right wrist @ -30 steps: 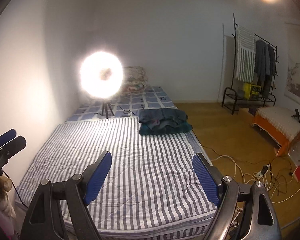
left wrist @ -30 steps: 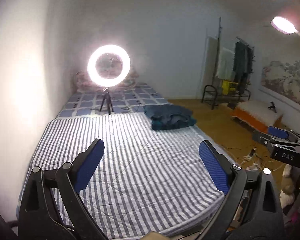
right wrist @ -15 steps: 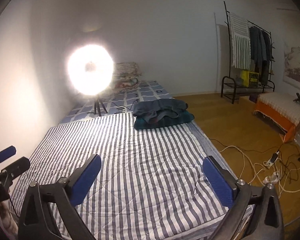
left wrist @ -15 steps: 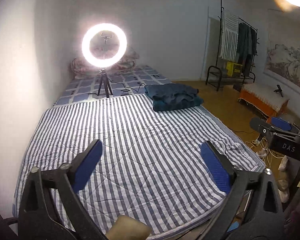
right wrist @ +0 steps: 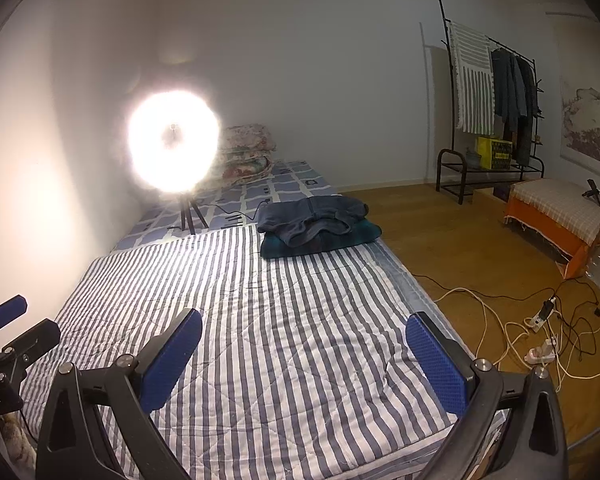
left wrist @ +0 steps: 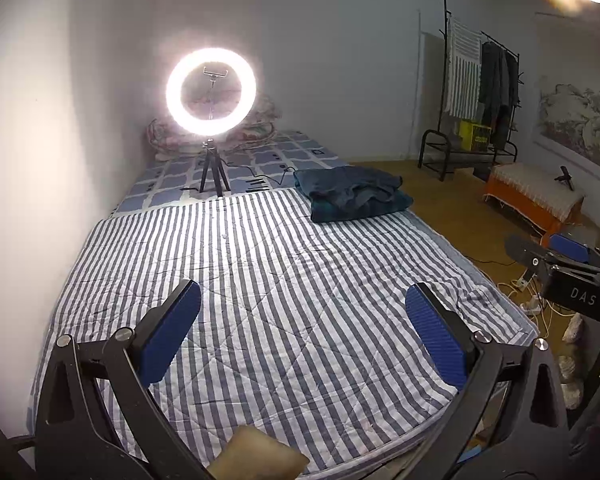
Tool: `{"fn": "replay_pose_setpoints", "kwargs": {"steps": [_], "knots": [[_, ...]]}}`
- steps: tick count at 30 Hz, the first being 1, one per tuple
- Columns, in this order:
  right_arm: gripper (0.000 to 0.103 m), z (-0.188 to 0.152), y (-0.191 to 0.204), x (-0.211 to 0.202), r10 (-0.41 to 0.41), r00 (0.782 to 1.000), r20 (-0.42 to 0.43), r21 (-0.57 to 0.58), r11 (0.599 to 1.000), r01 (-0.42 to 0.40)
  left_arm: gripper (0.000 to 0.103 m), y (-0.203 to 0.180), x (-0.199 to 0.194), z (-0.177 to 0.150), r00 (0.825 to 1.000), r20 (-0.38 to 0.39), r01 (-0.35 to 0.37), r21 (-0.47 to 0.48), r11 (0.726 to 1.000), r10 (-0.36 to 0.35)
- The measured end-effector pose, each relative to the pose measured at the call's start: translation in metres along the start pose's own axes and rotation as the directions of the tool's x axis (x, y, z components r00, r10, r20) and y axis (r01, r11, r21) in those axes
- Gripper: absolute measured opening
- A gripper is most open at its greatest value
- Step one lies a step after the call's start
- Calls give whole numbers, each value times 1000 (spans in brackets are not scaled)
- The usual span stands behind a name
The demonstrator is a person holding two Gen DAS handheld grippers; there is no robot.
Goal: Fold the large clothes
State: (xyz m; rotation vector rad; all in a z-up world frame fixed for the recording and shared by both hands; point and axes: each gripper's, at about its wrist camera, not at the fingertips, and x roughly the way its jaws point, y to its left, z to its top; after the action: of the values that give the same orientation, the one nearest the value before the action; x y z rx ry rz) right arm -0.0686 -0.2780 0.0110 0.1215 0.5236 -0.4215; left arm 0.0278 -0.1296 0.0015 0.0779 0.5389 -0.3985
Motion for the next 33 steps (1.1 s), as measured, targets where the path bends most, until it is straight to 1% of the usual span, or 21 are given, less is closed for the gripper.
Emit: {"fn": "replay_pose_setpoints", "kwargs": {"steps": [6,15,24,33], "knots": [[103,0,3,2,0,1000,-5,-10,1000,0,103,9,0,2,1000,-1,-5,-27,1000,5],[103,-1,7,4,-11,1000,-7,-8,1000,11,103,13,-3,2,1000,3,-12,-35,999,13],[103,-3,10,5,-18,1000,-7,-16,1000,18,103,7,-6,0,999,17,-45,5,999,45],[103,-6,17,4,-29,1000,-5,-36,999,29,103,6,-8,-1,998,19,-58,7,998,58]]}}
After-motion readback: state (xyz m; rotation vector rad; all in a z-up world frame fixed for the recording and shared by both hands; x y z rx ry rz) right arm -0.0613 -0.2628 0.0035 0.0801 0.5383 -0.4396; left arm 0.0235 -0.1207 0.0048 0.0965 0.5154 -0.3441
